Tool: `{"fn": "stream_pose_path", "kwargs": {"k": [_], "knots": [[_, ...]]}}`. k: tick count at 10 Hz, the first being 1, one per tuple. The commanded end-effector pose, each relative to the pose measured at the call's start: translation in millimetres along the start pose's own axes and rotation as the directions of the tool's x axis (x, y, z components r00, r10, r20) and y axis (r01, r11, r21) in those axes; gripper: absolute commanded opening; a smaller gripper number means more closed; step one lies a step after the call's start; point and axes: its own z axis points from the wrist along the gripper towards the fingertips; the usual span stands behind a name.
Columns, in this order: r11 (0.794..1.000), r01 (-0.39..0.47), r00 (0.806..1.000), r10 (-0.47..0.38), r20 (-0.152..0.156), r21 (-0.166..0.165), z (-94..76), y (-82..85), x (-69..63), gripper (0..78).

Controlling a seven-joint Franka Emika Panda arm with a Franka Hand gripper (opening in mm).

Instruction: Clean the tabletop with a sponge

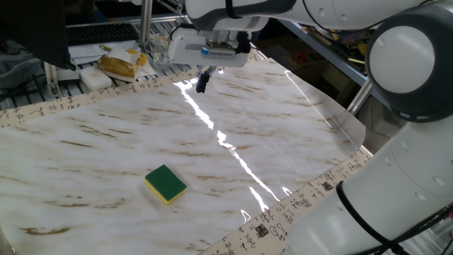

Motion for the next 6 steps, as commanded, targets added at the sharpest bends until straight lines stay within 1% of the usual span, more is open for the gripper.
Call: {"fn": "stream_pose_path", "kwargs": {"k": [1,5,6], "knots": [[1.000,0.001,1.000,-0.001,0.009,0.004,-1.3,0.0,-0.5,0.0],[1.000,0.015,1.000,-0.015,0.016,-0.004,-1.3,0.0,-0.5,0.0],[1.000,0.000,0.999,0.000,0.033,-0.005,-1.3,0.0,-0.5,0.0]]}}
